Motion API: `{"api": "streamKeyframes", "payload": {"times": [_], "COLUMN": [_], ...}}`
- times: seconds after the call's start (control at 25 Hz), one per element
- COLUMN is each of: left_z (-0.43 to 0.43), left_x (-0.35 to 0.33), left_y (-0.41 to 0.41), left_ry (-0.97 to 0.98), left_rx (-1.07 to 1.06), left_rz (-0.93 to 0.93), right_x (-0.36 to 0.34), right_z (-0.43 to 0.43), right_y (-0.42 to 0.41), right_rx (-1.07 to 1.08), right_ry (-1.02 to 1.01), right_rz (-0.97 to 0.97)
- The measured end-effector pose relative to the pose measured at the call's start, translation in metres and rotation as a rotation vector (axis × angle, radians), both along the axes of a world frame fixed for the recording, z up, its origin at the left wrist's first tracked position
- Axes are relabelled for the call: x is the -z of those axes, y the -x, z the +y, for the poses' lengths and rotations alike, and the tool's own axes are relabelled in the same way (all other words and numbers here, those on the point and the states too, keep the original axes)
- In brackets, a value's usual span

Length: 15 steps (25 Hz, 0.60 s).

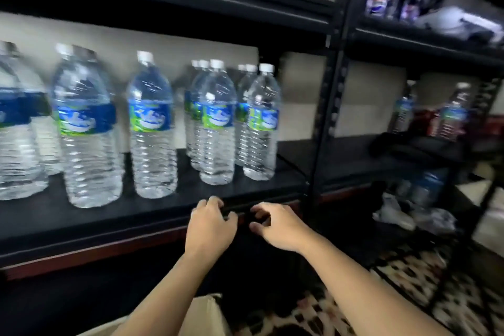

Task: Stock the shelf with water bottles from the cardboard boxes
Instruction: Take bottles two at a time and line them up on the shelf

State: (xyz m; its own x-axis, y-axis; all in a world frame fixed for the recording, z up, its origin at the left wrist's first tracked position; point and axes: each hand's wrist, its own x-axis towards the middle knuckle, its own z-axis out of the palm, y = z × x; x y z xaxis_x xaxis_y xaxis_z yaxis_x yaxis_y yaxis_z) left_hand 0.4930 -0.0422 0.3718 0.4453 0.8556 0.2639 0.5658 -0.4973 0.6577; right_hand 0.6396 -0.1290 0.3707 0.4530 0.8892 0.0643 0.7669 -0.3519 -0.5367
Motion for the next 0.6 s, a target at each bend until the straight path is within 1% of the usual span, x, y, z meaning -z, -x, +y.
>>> {"api": "streamKeyframes", "payload": {"times": [0.04,0.12,0.2,0.32,0.4,0.48,0.56,0.6], "left_z": [-0.014,-0.054,-0.101,-0.174,-0.214,-0.243,-0.263,-0.271], "left_x": [0.005,0.023,0.048,0.095,0.139,0.189,0.237,0.258], "left_y": [-0.024,-0.074,-0.115,-0.163,-0.180,-0.184,-0.174,-0.168], "left_ry": [0.052,0.188,0.312,0.388,0.425,0.547,0.646,0.643], "left_rx": [0.100,0.325,0.530,0.730,0.814,0.862,0.818,0.780], "left_rz": [0.013,0.128,0.268,0.523,0.642,0.695,0.748,0.804], "right_x": [0.006,0.026,0.053,0.104,0.138,0.175,0.213,0.234], "right_z": [-0.025,-0.087,-0.150,-0.239,-0.291,-0.334,-0.361,-0.369], "right_y": [-0.015,-0.044,-0.063,-0.080,-0.080,-0.072,-0.063,-0.058], "right_rx": [0.051,0.176,0.298,0.480,0.617,0.724,0.815,0.865], "right_ry": [0.070,0.206,0.319,0.455,0.477,0.490,0.527,0.527], "right_rz": [-0.010,0.029,0.080,0.141,0.258,0.352,0.442,0.500]}}
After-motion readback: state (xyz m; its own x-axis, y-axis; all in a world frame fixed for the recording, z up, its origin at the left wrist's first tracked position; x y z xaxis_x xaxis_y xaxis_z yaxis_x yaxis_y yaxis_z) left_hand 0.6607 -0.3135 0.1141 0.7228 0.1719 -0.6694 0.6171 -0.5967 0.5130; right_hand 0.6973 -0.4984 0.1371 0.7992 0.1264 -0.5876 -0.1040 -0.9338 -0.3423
